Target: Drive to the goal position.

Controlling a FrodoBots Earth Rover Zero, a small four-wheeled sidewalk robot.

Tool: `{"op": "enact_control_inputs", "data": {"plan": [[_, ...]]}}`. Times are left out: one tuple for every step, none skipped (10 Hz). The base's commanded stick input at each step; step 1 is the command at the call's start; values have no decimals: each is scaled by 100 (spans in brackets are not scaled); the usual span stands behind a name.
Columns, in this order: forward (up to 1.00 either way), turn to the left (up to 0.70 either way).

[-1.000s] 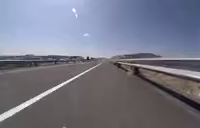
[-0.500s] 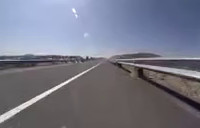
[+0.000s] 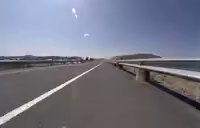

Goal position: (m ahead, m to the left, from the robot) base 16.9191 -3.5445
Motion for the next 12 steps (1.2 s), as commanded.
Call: {"op": "enact_control_inputs", "data": {"plan": [[100,0],[100,0],[100,0],[100,0],[100,0],[100,0],[100,0],[100,0],[100,0],[100,0],[100,0],[100,0]]}}
